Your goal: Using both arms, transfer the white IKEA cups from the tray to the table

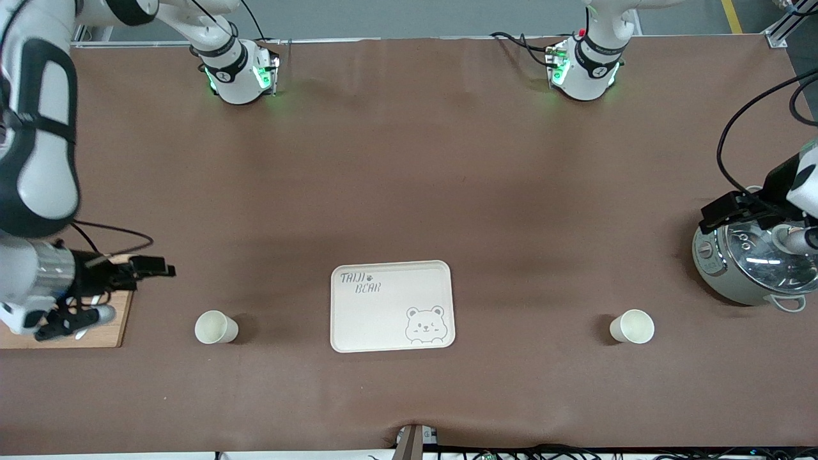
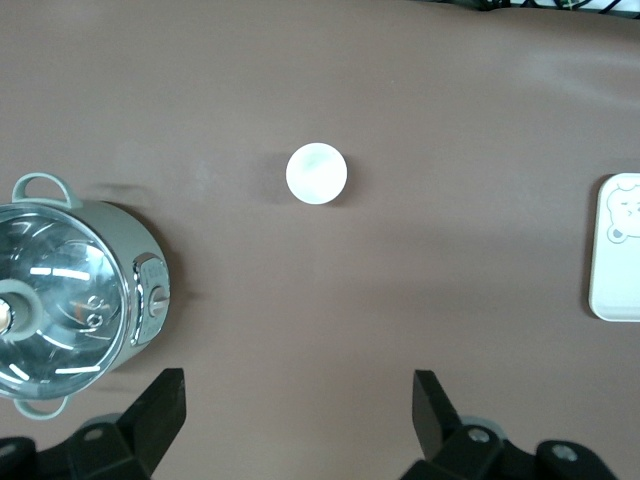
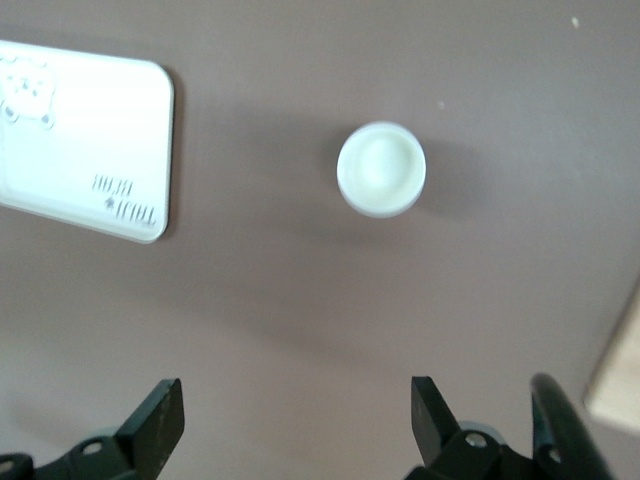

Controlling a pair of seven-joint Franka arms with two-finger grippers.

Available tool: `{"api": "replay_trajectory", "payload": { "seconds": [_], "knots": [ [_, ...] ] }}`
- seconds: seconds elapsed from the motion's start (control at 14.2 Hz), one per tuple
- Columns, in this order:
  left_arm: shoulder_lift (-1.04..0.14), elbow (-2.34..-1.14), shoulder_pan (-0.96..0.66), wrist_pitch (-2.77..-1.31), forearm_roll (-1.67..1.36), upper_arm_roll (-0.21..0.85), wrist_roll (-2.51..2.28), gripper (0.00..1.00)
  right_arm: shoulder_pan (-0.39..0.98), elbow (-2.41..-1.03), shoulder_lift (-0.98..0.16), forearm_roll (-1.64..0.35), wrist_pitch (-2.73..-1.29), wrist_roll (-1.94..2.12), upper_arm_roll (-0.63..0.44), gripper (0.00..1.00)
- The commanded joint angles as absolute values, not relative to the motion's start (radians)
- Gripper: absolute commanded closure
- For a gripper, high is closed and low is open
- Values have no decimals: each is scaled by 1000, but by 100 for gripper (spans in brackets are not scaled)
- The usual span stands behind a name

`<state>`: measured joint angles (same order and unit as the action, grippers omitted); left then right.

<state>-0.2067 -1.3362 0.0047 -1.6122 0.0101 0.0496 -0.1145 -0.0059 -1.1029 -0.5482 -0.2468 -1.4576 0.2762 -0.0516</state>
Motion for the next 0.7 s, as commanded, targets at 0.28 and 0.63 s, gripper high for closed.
{"api": "replay_trajectory", "payload": {
  "seconds": [0.28,0.63],
  "knots": [
    [-173,-1289,18,-1534,-8,48,-106,0,-12,-1176,-261,-112,-1335,97,-54,0],
    [-173,-1289,17,-1532,-5,46,-106,0,3,-1256,-175,-9,-1370,3,-57,0]
  ]
}}
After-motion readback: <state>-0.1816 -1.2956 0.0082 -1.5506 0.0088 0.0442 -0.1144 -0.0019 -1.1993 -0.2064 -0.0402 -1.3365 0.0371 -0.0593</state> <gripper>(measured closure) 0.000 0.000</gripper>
